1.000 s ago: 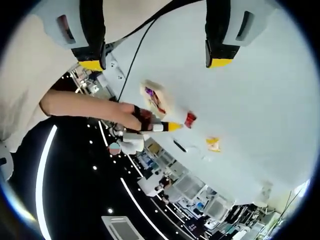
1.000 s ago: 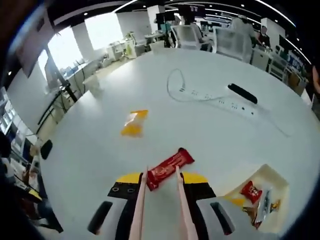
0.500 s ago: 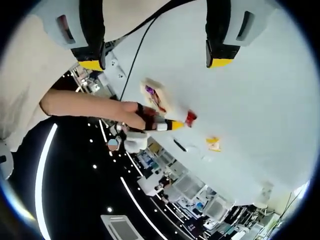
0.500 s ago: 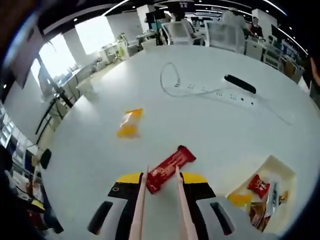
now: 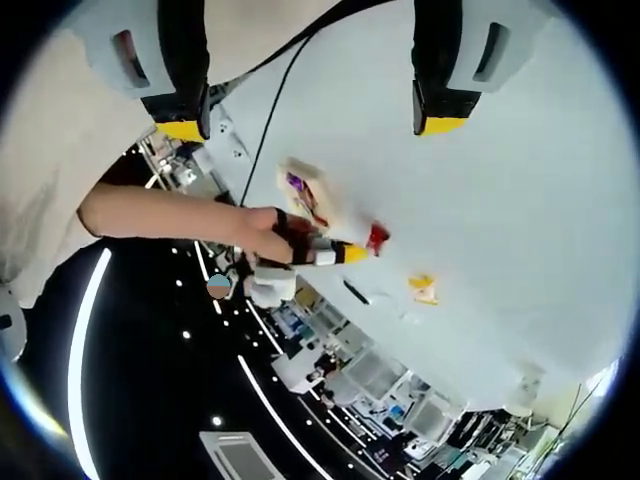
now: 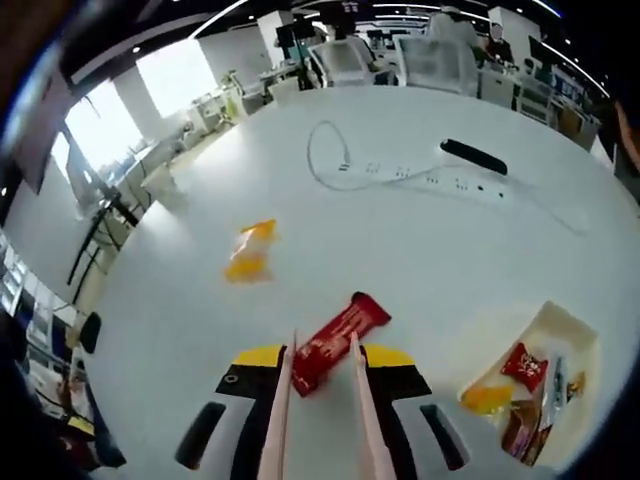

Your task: Place the target food into the container with the food tongs after gripping and lifting it, then release it inside without dropping or visibly crushing the food.

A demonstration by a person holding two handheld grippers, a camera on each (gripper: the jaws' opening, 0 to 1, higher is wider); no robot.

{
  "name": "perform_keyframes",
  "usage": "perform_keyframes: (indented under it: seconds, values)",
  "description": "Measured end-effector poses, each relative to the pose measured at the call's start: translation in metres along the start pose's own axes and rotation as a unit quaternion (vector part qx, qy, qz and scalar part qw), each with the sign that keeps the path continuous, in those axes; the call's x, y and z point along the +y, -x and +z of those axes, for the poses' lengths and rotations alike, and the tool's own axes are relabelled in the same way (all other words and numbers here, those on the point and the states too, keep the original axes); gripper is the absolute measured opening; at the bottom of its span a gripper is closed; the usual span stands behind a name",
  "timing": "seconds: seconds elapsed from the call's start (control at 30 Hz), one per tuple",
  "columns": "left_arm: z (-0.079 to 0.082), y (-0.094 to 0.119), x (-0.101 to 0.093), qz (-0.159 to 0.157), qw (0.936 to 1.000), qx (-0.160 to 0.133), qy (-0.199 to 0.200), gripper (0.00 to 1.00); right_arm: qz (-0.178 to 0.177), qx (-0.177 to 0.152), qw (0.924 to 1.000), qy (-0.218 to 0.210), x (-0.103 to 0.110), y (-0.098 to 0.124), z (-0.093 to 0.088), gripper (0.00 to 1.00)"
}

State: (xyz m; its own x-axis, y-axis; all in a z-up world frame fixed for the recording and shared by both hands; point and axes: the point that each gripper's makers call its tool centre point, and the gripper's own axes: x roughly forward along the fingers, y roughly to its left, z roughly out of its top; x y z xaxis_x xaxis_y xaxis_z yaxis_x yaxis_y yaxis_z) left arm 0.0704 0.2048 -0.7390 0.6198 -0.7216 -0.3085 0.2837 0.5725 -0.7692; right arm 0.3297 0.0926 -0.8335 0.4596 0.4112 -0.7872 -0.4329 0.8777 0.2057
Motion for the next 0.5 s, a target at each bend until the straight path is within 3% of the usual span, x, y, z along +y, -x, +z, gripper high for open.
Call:
perform_keyframes:
  seconds: [0.2,0.23,0.5]
  values:
    - [0.0006,-0.0013,0.0009,-0.001,1.0,0.002,0.0,0.83,0.0,0.003,1.0,-0.006,-0.0021,-0.0067,0.0,0.28]
    - [0.0007,-0.0011,0.0017,0.001,1.0,0.002,0.002,0.83,0.005,-0.004,0.9996,-0.028,-0.0017,-0.0082,0.0015,0.28]
    - [0.0038,-0.0019,0.0041,0.004,1.0,-0.001,0.003,0.82,-0.007,0.0,0.9995,-0.03,-0.0059,-0.0105,0.0014,0.28]
